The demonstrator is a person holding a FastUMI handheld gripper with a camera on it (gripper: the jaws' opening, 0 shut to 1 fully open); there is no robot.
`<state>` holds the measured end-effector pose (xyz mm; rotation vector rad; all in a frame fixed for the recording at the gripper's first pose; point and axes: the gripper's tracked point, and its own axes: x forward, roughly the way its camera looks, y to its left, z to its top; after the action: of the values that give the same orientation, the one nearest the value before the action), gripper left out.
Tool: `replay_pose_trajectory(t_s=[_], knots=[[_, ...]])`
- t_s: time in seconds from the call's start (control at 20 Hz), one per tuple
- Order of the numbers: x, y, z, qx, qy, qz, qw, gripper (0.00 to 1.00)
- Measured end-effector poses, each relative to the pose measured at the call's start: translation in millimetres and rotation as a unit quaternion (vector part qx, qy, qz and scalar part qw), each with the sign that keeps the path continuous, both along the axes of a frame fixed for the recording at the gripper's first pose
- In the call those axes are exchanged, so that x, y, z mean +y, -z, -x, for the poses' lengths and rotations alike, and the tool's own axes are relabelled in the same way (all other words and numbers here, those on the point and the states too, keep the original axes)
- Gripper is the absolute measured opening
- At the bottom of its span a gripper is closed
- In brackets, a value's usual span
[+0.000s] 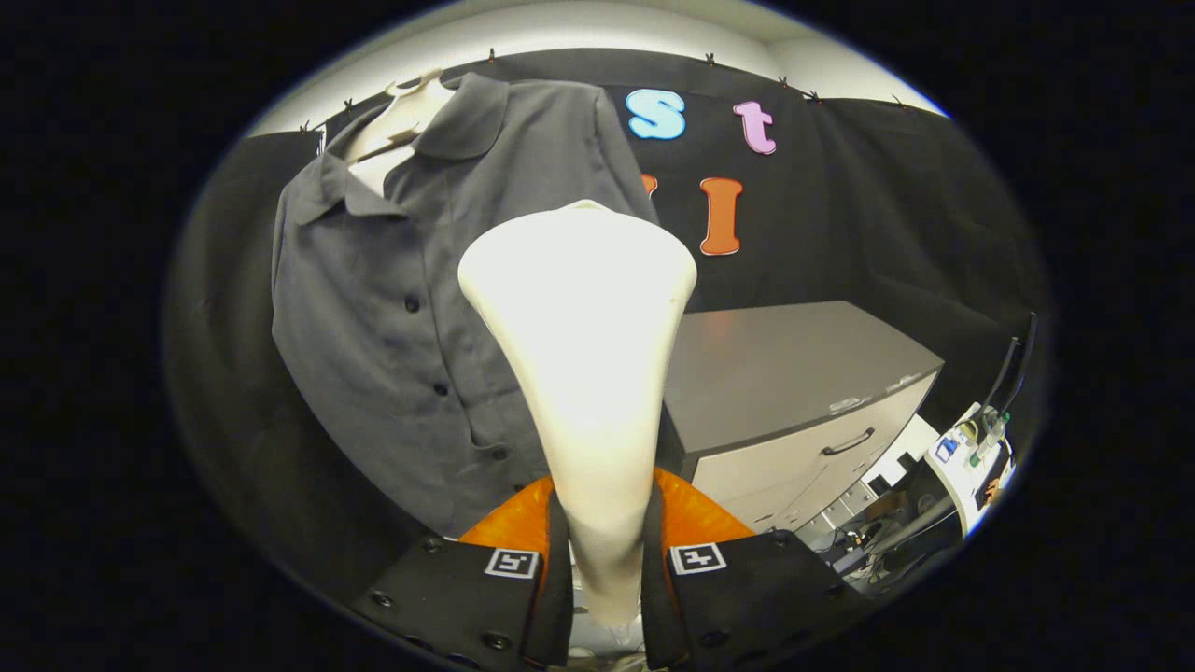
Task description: Iron the clothes twice with a garment steamer, once on the left side and once on the right side.
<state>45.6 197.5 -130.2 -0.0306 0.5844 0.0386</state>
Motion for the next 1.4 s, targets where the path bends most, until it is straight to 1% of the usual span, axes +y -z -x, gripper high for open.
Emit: replay_pose_trajectory(t_s=[0.3,0.45,0.7,0.95,1.4], knots=[[-50.9,-63.8,-2.6,-0.050,-0.004,-0.011,0.999,0.37],[-81.5,-90.8,-6.8,-0.075,0.003,-0.015,0.997,0.37],[-127.6,-91.7,-10.9,-0.100,0.013,-0.004,0.995,0.37],[-149.7,-82.6,0.7,-0.099,0.005,-0.003,0.995,0.37],[-171.9,-87.4,-6.0,-0.110,0.009,-0.007,0.994,0.37]])
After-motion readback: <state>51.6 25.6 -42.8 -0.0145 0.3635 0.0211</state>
